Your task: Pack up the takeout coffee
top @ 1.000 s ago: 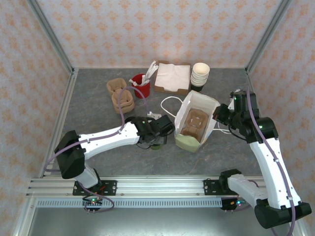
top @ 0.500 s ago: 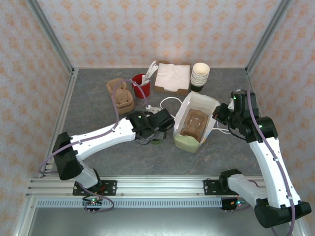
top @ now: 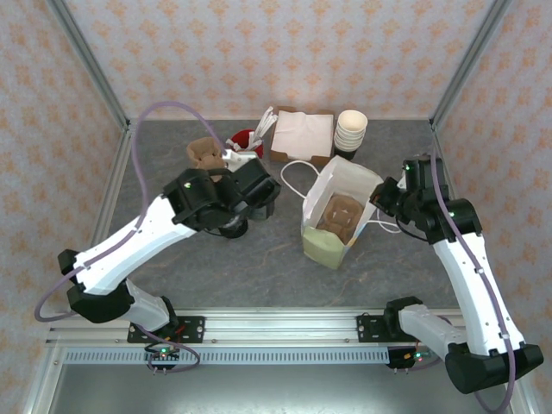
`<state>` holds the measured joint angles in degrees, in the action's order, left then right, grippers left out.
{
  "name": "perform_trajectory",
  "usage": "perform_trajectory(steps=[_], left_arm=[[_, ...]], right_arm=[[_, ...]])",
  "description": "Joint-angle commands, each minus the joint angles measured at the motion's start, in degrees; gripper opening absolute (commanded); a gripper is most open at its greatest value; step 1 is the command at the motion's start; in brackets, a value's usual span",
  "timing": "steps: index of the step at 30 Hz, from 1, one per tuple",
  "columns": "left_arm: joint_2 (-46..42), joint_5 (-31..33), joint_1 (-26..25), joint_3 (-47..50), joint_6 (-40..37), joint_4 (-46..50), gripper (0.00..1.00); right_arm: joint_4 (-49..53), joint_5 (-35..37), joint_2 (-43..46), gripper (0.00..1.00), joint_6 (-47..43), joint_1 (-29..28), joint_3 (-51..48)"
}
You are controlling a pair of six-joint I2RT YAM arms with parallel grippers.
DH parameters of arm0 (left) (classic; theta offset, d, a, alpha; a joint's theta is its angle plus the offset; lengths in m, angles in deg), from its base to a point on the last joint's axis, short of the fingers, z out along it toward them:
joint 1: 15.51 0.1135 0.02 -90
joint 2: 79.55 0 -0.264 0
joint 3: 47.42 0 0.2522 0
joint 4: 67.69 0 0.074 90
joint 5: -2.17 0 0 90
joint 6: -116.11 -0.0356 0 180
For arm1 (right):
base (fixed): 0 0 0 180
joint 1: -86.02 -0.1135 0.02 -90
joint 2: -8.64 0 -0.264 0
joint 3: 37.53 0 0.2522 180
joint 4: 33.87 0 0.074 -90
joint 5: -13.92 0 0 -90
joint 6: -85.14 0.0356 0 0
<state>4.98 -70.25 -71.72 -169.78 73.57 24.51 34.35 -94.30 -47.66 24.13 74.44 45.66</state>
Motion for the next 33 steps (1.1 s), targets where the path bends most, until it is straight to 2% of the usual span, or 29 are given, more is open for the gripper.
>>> perform_trajectory(steps=[1, 7, 12, 22, 28, 33], left_arm=[[1.0, 5.5, 0.2, -8.5, -1.1, 8.8, 0.62], [7.7, 7.0, -0.7, -28.6, -3.9, 16.7, 0.61], [13.3, 5.0, -2.2, -42.7, -5.5, 17.1, 0.61], [16.3, 1.1, -6.7, -40.6, -7.2, 5.3, 0.61], [20.1, -0.3, -9.1, -40.1, -7.9, 2.2, 0.6], [20.8, -0.9, -10.3, -34.3, -8.5, -1.3, 0.6]], right_arm=[[-1.3, 0.6, -0.3, 0.0, 2.2, -0.1, 1.7], [-3.2, 0.3, -1.0, 0.0, 4.2, -0.2, 1.8], [-4.6, 1.0, -1.1, 0.0, 6.1, -1.3, 2.0], [-8.9, 4.7, -0.3, 0.0, 8.9, -8.7, 2.1], [-10.9, 5.1, 1.1, 0.0, 9.4, -10.9, 2.0], [-12.3, 5.4, 3.1, 0.0, 10.2, -11.8, 0.8]])
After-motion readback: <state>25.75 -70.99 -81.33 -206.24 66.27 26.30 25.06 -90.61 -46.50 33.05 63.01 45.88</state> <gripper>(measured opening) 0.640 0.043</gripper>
